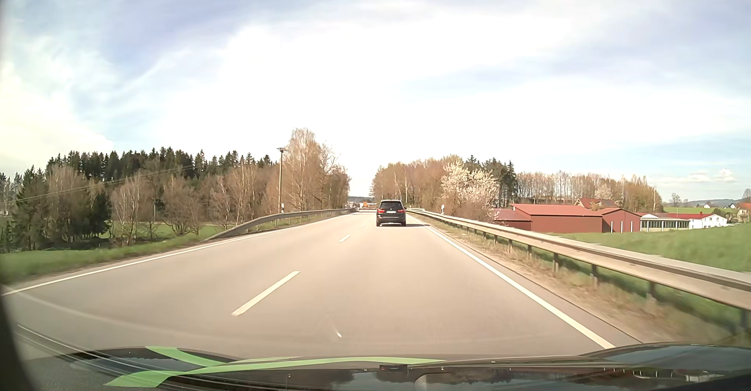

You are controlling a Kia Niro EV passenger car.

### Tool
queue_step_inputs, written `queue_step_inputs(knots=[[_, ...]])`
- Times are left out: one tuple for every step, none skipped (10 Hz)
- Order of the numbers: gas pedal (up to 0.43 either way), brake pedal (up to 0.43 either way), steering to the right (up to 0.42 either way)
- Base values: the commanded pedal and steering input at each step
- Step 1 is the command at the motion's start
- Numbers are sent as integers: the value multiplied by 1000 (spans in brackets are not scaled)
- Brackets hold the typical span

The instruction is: Follow the waypoints while adhering to traffic rules and regulations

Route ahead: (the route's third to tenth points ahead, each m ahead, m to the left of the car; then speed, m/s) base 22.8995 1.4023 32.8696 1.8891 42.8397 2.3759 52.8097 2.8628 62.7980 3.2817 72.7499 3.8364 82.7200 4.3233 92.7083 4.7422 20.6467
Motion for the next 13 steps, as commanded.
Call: queue_step_inputs(knots=[[28, 0, -3], [28, 0, -3], [28, 0, -3], [28, 0, -3], [39, 0, -3], [59, 0, -3], [67, 0, -3], [79, 0, -3], [87, 0, -3], [98, 0, -3], [110, 0, -3], [118, 0, -3], [118, 0, -3]])
